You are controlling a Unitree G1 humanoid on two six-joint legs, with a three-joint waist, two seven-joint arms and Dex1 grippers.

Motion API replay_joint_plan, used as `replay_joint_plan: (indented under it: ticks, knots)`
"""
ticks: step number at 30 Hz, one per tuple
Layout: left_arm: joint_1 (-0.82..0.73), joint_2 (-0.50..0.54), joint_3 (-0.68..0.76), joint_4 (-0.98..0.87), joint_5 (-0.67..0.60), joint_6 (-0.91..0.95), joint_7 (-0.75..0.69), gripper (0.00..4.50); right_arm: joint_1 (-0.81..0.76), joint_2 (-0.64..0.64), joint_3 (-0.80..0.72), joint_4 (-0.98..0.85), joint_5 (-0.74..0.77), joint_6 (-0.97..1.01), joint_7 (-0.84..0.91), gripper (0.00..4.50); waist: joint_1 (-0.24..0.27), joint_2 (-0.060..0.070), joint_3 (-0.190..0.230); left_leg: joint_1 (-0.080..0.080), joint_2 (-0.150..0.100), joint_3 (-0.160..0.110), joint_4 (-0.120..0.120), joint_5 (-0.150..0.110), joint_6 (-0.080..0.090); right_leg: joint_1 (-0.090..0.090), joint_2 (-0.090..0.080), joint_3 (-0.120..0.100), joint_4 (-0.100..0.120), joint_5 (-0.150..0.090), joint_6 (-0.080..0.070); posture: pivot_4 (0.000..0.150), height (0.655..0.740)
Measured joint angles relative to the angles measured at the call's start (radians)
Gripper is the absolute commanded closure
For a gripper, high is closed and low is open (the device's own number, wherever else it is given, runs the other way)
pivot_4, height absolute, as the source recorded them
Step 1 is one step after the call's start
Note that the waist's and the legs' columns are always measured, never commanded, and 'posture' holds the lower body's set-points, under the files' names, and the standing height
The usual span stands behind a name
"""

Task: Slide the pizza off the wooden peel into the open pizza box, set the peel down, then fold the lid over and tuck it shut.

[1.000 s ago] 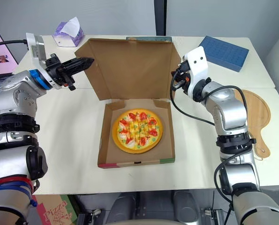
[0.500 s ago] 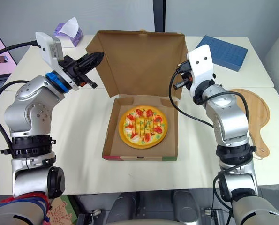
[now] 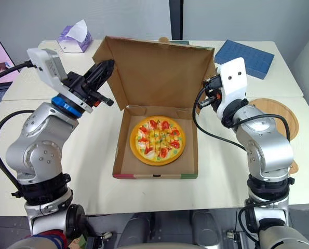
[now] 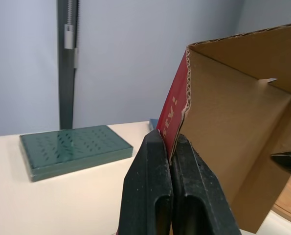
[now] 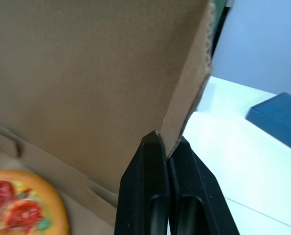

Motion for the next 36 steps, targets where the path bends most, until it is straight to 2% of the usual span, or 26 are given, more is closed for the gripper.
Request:
replay_joint_plan:
  ticks: [9, 23, 36]
  knots:
    - [0.174, -0.041, 0.012, -0.12, -0.035, -0.026, 0.057, 4.5, 0.071, 0.076, -0.007, -0.107, 0.029, 0.075, -0.028, 4.44, 0.007, 0.0, 0.0, 0.001, 0.0, 0.0, 0.0, 0.0, 0.0, 0.002, 0.0, 0.0, -0.001, 0.0, 0.0, 0.15, 0.74]
    - [0.481, -0.09, -0.057, -0.274, -0.044, -0.179, 0.051, 4.5, 0.234, 0.04, 0.002, -0.182, 0.064, 0.02, 0.004, 4.44, 0.013, -0.001, -0.001, 0.005, 0.0, 0.0, 0.0, 0.0, 0.0, 0.007, 0.0, 0.0, -0.004, -0.001, -0.001, 0.15, 0.74]
    - [0.667, -0.083, -0.109, -0.246, -0.029, -0.332, -0.043, 4.5, 0.419, 0.048, 0.05, -0.162, 0.046, -0.218, 0.017, 4.44, 0.014, -0.001, -0.008, 0.005, 0.0, 0.0, 0.0, 0.0, 0.0, 0.008, 0.0, 0.0, -0.006, -0.003, -0.001, 0.15, 0.74]
